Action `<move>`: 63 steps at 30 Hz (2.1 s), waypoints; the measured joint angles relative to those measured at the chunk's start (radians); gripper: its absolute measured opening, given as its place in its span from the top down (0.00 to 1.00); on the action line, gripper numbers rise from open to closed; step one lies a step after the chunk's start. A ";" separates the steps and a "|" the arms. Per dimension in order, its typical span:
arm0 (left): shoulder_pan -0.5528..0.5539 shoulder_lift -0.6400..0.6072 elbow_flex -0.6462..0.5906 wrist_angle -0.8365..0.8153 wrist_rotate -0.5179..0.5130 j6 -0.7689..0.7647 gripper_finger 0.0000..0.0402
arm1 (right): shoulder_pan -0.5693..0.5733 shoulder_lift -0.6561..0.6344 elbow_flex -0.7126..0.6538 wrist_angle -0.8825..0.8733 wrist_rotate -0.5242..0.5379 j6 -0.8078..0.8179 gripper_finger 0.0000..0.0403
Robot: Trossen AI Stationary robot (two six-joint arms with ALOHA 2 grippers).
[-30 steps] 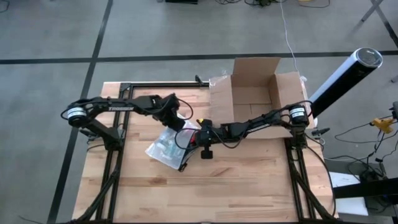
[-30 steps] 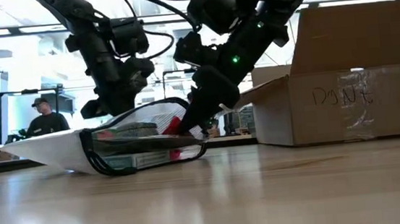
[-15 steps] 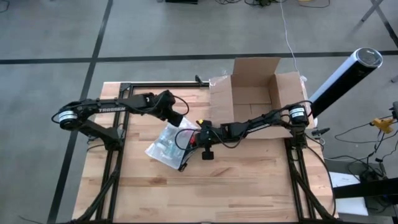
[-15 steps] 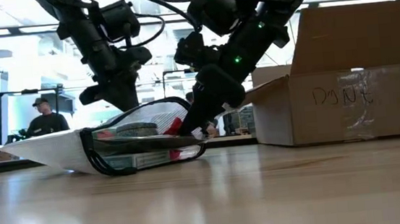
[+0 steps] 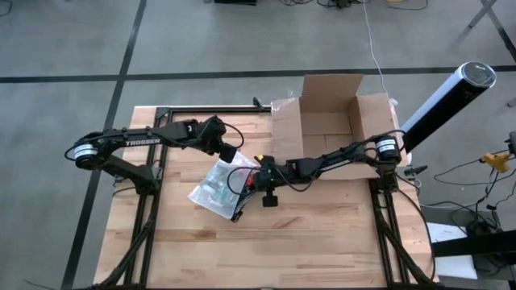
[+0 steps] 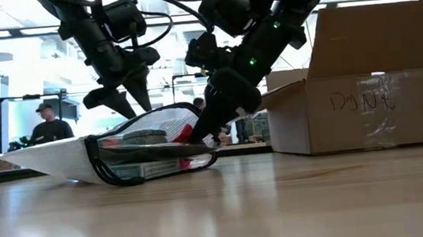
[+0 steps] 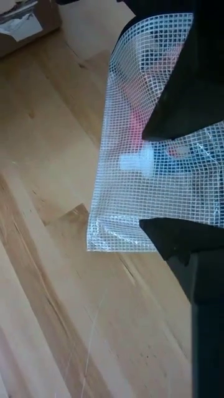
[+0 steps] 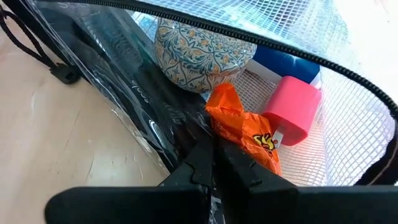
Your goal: Unpack boxes
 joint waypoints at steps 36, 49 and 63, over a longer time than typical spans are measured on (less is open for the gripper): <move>0.000 -0.029 0.000 0.008 0.000 -0.013 0.52 | 0.000 -0.067 0.013 -0.113 0.000 0.000 1.00; -0.007 -0.046 0.000 0.007 0.001 -0.051 0.54 | 0.000 -0.119 0.011 -0.266 -0.012 -0.018 1.00; -0.024 -0.047 0.000 0.007 -0.011 -0.052 0.50 | 0.000 -0.119 -0.001 -0.246 -0.045 -0.018 1.00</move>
